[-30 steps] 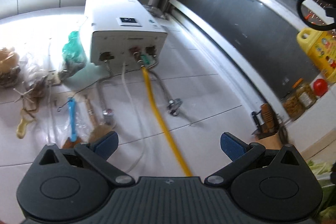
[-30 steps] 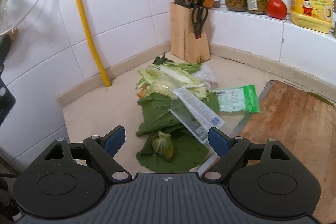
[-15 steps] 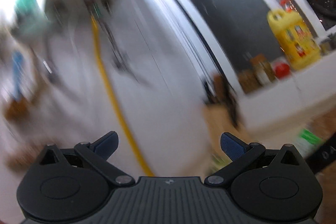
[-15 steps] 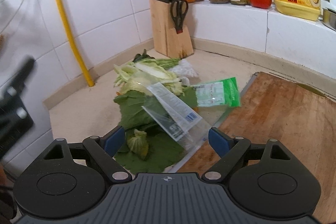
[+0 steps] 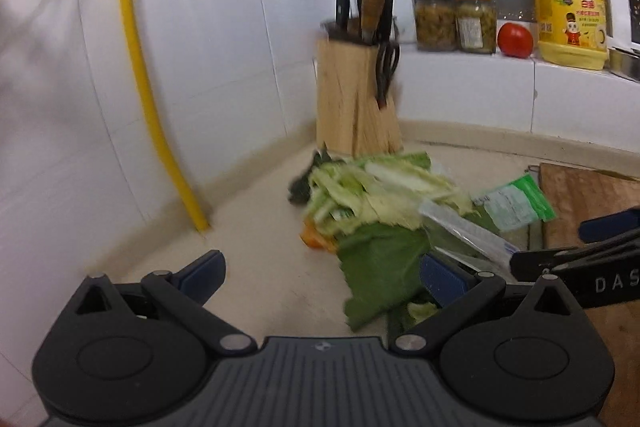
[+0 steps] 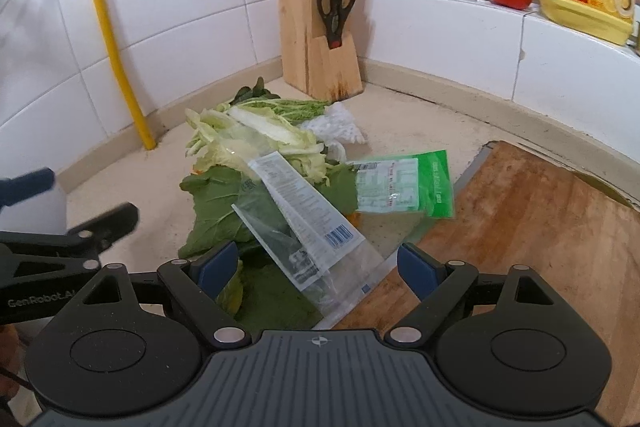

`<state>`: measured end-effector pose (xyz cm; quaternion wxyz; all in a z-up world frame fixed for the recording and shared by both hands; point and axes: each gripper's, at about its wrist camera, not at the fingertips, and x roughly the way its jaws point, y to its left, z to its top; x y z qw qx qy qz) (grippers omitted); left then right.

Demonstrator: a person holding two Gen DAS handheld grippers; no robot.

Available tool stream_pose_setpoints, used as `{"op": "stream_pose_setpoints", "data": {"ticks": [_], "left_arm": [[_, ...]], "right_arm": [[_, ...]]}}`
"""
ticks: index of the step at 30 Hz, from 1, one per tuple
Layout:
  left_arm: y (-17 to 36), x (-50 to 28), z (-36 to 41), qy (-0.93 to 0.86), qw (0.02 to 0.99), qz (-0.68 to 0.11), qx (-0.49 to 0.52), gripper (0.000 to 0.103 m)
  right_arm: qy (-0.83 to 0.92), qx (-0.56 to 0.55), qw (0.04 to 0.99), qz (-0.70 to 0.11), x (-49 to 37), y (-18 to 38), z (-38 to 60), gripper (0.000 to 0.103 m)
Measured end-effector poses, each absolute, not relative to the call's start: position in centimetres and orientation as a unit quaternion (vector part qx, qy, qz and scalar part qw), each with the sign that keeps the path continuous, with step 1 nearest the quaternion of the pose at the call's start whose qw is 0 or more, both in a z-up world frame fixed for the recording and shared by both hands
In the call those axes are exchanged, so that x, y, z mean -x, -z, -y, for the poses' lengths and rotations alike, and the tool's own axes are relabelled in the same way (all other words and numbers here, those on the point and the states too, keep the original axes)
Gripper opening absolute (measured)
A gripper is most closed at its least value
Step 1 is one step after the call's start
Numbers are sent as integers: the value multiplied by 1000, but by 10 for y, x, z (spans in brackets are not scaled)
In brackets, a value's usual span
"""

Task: Collect trash

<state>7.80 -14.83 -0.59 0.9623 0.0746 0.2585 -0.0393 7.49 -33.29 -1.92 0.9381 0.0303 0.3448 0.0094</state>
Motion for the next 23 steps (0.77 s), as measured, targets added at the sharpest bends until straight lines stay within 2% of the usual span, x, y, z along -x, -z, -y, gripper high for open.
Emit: {"op": "stream_pose_setpoints", "data": {"ticks": [23], "left_arm": [[15,-98,143,43,951,-302,-39,101]], "right_arm": [[-29,3,934,-356,-102,25,330,91]]}}
